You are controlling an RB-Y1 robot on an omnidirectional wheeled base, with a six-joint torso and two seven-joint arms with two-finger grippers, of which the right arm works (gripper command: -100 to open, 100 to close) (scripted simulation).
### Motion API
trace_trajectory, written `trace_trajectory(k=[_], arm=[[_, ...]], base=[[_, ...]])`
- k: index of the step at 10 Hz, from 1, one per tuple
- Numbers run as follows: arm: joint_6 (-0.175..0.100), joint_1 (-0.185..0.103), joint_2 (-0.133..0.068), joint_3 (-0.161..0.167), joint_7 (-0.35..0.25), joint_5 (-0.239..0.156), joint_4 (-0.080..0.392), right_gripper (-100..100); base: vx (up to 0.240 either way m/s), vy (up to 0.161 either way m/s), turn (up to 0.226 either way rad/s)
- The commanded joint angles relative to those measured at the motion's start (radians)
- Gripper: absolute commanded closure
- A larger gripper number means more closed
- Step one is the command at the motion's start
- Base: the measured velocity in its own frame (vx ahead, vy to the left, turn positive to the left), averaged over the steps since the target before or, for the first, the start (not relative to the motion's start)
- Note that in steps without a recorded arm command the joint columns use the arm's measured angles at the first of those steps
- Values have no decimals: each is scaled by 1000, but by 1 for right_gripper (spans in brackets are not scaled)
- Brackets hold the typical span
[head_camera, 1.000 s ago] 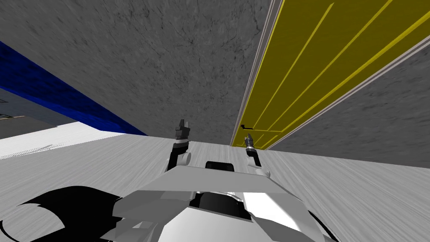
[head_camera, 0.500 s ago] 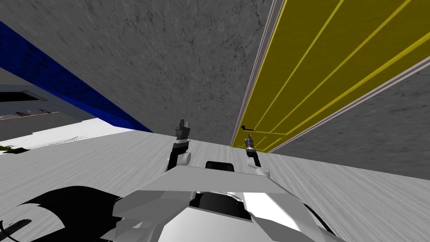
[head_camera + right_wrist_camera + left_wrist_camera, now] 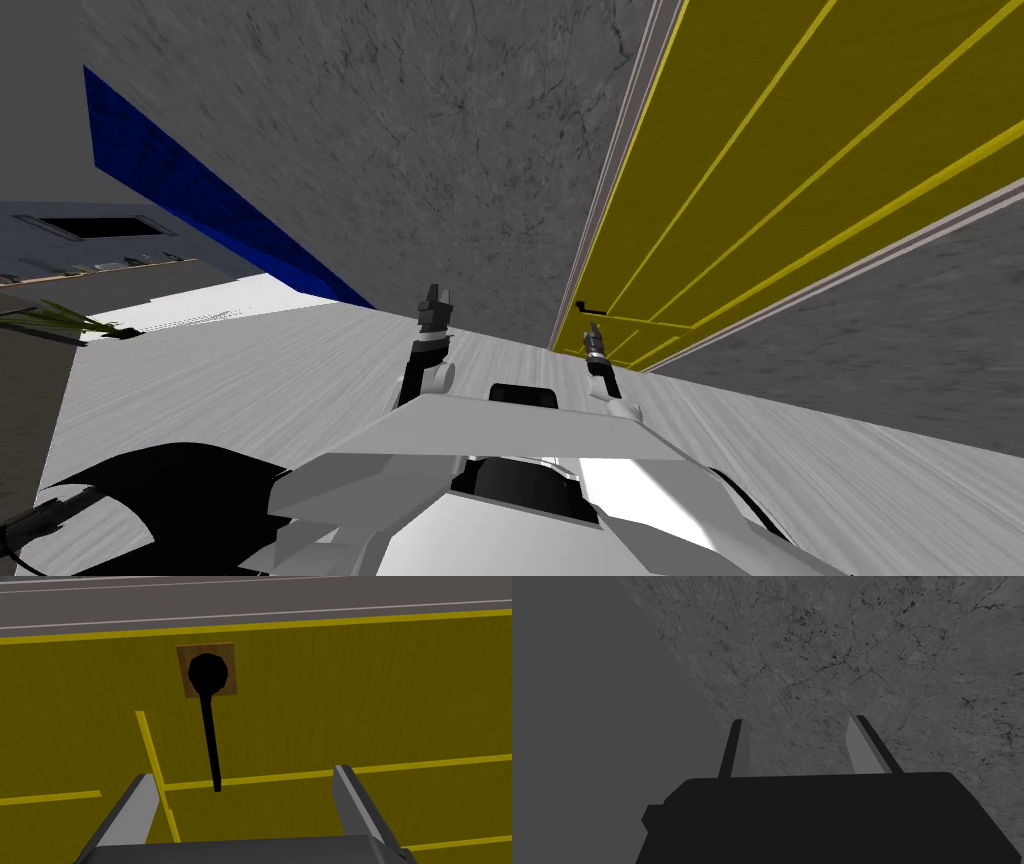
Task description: Pull the door open
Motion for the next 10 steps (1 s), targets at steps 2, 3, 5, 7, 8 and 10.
trace_trajectory(k=[2, 3, 5, 7, 8, 10], arm=[[-13, -19, -5, -1, -6, -7, 55, -100], [-19, -27, -7, -2, -8, -10, 78, -100], [-29, -42, -11, -3, -12, -14, 119, -100], [-41, -59, -15, -4, -17, -20, 166, -100], [-46, -66, -16, -5, -19, -22, 186, -100], [-49, -70, -17, -5, -20, -23, 195, -100]], base=[[4, -101, 106], [-4, -103, 123], [-25, -96, 107], [-16, -95, 105], [-6, -86, 68], [-8, -61, 64]])
